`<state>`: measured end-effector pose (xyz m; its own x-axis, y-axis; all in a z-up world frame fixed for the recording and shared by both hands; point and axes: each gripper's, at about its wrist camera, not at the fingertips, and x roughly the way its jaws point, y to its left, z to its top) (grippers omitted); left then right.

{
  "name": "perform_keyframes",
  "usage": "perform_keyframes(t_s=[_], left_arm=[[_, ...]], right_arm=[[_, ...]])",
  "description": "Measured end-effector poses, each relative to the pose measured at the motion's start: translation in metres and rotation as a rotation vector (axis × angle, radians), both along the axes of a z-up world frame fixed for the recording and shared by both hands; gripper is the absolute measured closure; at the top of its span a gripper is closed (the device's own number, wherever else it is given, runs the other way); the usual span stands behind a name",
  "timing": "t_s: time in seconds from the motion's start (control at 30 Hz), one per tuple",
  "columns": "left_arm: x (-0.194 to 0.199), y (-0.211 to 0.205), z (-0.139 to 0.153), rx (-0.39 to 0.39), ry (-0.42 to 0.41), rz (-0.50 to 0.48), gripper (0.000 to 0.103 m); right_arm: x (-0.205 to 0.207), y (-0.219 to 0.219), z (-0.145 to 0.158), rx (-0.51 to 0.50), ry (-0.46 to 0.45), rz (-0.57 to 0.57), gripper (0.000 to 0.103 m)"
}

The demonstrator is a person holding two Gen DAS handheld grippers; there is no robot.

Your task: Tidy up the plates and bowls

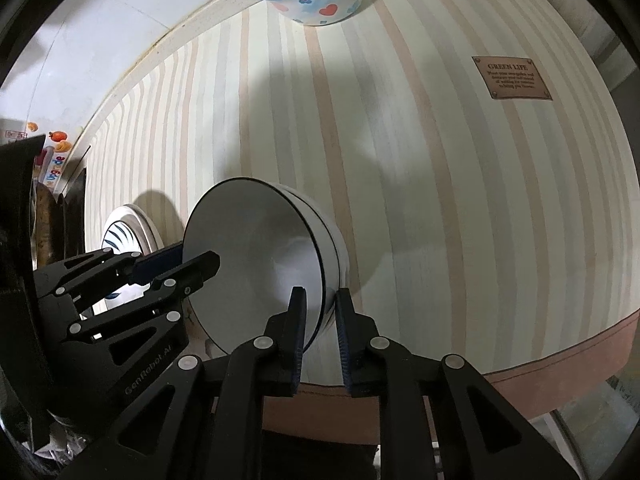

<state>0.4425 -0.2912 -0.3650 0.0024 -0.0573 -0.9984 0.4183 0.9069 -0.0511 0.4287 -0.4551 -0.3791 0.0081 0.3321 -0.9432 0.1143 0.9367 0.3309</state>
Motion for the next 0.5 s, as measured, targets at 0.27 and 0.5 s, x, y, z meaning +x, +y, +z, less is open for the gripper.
perform_keyframes(t_s=[0.27,0.5], left_arm=[[0.041,0.025,0.059,-0.095,-0.092,0.113,0.077],[0.140,0.012,0.067,-0.169,-0.126,0.228,0.075]], right_arm=[[0.016,-0.028,0.037,0.075,-0.078,-0.048,0.075],[0.092,-0.075,0.058,0.113,-0.188,-0.149,0.058]])
